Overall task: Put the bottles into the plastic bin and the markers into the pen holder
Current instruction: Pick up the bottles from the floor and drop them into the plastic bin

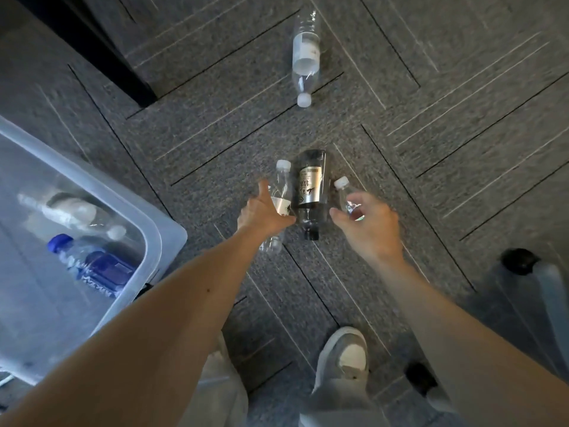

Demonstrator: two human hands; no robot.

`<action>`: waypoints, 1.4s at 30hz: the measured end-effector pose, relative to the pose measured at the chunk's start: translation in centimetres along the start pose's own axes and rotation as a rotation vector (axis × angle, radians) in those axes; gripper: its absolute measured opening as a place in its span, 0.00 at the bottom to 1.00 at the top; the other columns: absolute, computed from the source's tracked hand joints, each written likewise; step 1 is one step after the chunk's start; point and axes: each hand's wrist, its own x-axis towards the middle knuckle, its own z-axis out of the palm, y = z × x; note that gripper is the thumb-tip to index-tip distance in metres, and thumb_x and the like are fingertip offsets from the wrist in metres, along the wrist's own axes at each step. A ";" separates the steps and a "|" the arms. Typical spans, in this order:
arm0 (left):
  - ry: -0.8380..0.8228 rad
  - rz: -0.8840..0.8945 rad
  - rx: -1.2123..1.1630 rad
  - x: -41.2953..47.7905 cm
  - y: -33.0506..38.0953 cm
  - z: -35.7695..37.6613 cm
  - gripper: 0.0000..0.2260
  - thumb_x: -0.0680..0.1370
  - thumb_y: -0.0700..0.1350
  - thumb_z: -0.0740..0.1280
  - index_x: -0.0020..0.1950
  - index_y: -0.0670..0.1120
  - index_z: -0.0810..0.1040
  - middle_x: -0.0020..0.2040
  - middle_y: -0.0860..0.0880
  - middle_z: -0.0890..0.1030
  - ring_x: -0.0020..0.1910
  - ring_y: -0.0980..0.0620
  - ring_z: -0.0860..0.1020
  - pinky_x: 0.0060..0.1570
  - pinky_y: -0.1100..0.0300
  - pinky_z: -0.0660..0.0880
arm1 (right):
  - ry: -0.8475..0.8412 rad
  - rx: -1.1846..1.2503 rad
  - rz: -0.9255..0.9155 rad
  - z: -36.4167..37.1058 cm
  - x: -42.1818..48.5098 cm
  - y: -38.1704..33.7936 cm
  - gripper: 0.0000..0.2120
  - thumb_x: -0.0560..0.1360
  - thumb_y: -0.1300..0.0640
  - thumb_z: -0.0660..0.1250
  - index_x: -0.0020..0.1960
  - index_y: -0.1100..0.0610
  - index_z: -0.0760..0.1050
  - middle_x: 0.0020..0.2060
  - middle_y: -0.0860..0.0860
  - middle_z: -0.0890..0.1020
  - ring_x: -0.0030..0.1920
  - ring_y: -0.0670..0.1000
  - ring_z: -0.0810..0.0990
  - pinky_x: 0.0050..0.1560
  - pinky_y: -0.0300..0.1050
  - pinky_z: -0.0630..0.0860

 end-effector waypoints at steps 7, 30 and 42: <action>0.020 -0.031 0.010 0.8 -0.9 -0.2 0.41 0.72 0.49 0.77 0.75 0.50 0.55 0.55 0.42 0.78 0.49 0.41 0.79 0.48 0.48 0.80 | 0.009 -0.020 0.002 0.4 1.6 -0.6 0.19 0.73 0.47 0.73 0.61 0.53 0.77 0.45 0.48 0.80 0.44 0.48 0.80 0.40 0.40 0.70; 0.209 0.104 -0.178 -5.1 -3.7 -10.5 0.40 0.66 0.59 0.75 0.71 0.59 0.57 0.55 0.48 0.81 0.46 0.45 0.82 0.46 0.47 0.82 | -0.068 -0.209 0.179 9.7 6.6 -3.7 0.47 0.70 0.50 0.76 0.77 0.56 0.49 0.63 0.65 0.76 0.63 0.66 0.75 0.58 0.58 0.73; 0.304 -0.008 -0.320 -18.3 -7.2 -20.7 0.38 0.68 0.56 0.75 0.73 0.58 0.59 0.52 0.48 0.81 0.45 0.44 0.81 0.43 0.47 0.81 | -0.186 -0.101 0.034 0.3 -4.9 -14.5 0.40 0.70 0.52 0.76 0.74 0.53 0.57 0.59 0.53 0.81 0.46 0.54 0.79 0.43 0.44 0.71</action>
